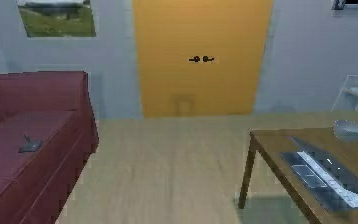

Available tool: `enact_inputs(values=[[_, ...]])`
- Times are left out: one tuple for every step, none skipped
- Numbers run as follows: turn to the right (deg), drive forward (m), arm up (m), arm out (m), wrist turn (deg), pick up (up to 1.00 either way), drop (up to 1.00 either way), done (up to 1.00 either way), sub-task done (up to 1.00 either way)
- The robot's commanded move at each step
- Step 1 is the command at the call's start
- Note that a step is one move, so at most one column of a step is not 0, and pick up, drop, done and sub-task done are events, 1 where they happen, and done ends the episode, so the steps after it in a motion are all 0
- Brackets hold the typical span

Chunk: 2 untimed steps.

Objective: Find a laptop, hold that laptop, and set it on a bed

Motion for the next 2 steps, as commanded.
enact_inputs(values=[[-42.0,0.0,0.0,0.0,0.0,0.0,0.0,0.0,0.0],[0.0,0.0,0.5,0.0,0.0,0.0,0.0,0.0,0.0]])
